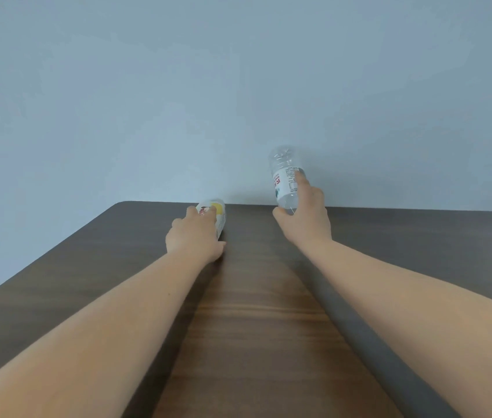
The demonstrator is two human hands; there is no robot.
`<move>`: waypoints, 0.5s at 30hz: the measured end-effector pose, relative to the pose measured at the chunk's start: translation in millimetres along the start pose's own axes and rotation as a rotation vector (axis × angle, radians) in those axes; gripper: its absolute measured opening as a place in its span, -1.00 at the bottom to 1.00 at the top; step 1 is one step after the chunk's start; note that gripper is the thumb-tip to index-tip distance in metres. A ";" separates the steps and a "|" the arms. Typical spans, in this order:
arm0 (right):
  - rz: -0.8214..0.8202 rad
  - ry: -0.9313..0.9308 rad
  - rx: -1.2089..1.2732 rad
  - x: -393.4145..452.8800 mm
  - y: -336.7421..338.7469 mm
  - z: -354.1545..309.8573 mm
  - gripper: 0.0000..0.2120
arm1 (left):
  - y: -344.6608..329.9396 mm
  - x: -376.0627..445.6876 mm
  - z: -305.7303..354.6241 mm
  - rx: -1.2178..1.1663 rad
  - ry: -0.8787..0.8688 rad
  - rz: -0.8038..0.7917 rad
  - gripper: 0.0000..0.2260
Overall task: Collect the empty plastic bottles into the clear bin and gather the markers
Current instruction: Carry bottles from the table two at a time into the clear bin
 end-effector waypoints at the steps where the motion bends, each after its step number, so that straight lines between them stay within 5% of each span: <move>1: -0.007 -0.006 -0.006 -0.7 3.7 4.0 -0.27 | 1.7 -0.6 1.4 -0.001 -0.003 0.018 -0.46; 8: 0.025 -0.063 0.020 -14.4 66.5 33.6 -0.27 | 28.4 -28.1 62.3 -0.179 -0.182 0.175 -0.49; 15: 0.192 -0.134 -0.087 -44.6 207.0 85.6 -0.29 | 45.1 -91.1 183.1 -0.237 -0.370 0.185 -0.45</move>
Point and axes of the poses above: each hand's wrist, its own x-axis towards the middle knuckle, its own y-axis out of the back of the hand, z = x × y, the point moved 5 cm from there along x, towards the middle knuckle, and after that the axes turned 9 degrees about -x, right-handed, at the moved point
